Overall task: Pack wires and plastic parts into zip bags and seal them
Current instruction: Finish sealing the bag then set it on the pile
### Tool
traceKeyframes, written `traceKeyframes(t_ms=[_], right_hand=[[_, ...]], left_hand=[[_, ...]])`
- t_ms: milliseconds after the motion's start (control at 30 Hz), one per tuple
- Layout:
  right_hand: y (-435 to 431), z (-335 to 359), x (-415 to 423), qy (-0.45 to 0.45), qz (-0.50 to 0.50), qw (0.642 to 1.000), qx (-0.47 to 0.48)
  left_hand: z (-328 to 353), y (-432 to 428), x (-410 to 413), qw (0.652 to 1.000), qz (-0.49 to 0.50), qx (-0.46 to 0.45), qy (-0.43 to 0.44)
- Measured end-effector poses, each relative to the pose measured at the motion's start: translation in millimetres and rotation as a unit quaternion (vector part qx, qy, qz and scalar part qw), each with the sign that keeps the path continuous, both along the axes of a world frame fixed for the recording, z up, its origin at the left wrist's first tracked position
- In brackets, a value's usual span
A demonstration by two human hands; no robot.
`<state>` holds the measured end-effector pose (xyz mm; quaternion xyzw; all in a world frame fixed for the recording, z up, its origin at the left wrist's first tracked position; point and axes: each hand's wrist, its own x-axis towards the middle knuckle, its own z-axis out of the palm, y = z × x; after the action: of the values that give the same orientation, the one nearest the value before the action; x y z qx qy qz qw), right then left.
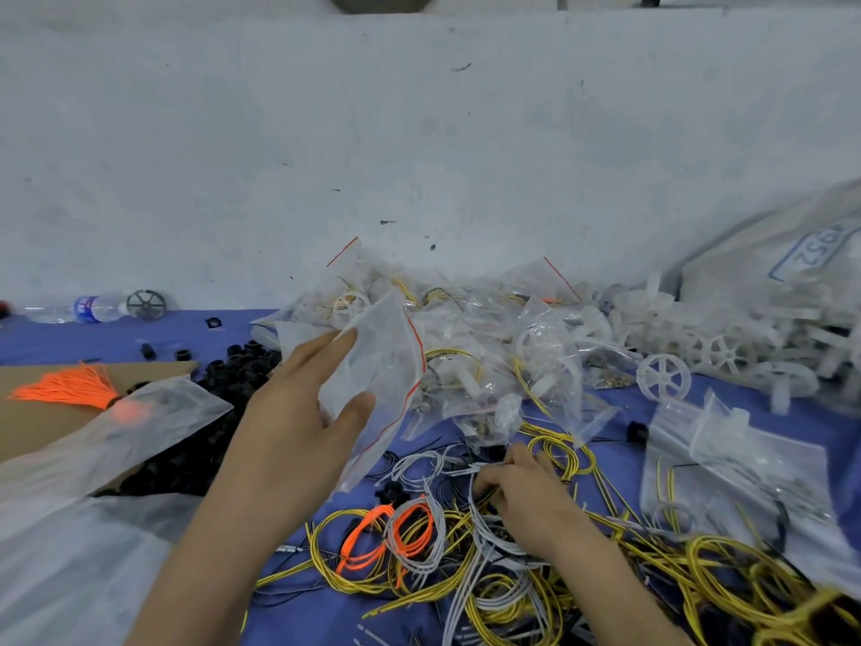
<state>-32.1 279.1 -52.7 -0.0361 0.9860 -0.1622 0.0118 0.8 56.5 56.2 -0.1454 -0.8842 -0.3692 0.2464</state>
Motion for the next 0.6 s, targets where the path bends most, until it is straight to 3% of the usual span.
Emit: traceKeyframes(t_ms=[367,500,600], right_hand=[[20,44,7,0.103,-0.007,0.991,-0.087],[37,71,21,0.115,-0.009,0.971,-0.207],[41,87,31,0.152,-0.038,0.919,-0.361]], left_hand=[[4,-2,3,1.000,-0.008,0.015,-0.021],[3,0,3,1.000,-0.007,0.016,-0.019],[1,7,4,0.999,-0.034,0.014,-0.020]])
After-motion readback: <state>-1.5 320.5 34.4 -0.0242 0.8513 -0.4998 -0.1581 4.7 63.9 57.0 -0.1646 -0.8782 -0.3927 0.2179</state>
